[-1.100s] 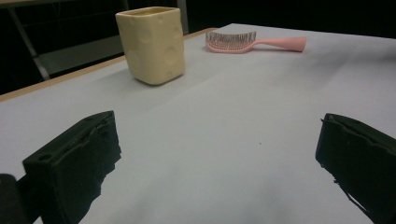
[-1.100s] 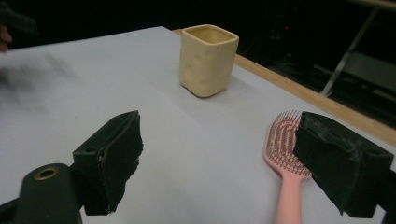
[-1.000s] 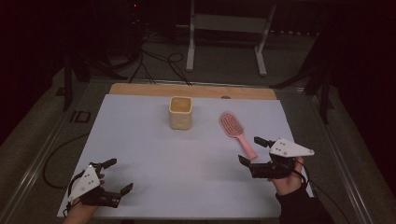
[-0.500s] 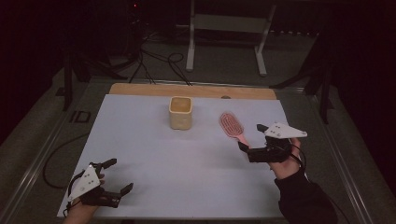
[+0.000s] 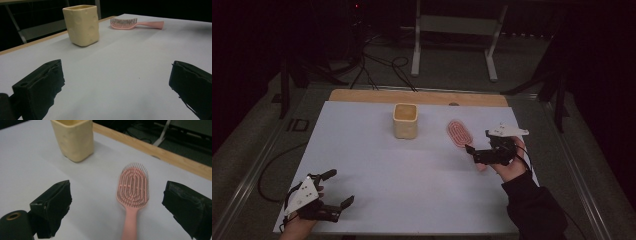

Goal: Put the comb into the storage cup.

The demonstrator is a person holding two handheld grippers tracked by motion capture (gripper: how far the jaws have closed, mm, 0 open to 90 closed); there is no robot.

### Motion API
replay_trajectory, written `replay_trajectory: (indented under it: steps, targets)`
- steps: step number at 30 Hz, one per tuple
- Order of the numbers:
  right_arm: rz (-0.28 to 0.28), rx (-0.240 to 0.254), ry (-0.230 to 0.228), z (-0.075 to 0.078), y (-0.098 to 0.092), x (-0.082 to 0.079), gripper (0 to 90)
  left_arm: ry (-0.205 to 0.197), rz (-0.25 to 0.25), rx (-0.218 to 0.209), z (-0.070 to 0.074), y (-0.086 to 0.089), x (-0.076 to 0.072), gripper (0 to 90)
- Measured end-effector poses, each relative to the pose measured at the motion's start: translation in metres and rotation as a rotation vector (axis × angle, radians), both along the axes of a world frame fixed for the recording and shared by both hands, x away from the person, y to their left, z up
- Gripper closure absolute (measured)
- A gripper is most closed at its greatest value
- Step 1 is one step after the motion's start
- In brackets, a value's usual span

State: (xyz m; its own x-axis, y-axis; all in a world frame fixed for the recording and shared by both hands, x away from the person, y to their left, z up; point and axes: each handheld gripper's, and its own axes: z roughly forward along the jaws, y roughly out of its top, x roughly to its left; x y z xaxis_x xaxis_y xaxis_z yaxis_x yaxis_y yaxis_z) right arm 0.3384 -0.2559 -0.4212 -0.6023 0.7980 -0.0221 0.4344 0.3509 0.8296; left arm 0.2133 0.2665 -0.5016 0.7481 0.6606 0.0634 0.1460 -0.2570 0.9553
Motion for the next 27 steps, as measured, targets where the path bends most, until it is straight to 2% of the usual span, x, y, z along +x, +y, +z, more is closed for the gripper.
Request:
replay_trajectory:
  steps: [9,12,22,27]
  targets:
    - [-0.035,-0.033,0.060,-0.017,-0.001,0.020,8.2,0.004,0.000,0.003,-0.001,0.000,0.000,0.0]
    - [-0.057,-0.056,0.097,-0.025,-0.001,0.028,8.2,0.003,-0.001,0.004,-0.001,0.000,0.000,0.0]
    - [-0.072,-0.097,0.171,-0.042,0.000,0.042,8.6,0.005,-0.002,0.003,-0.001,-0.001,0.000,0.0]
    - [-0.085,-0.139,0.237,-0.051,0.006,0.051,10.0,0.004,-0.001,0.004,-0.001,0.000,0.000,0.0]
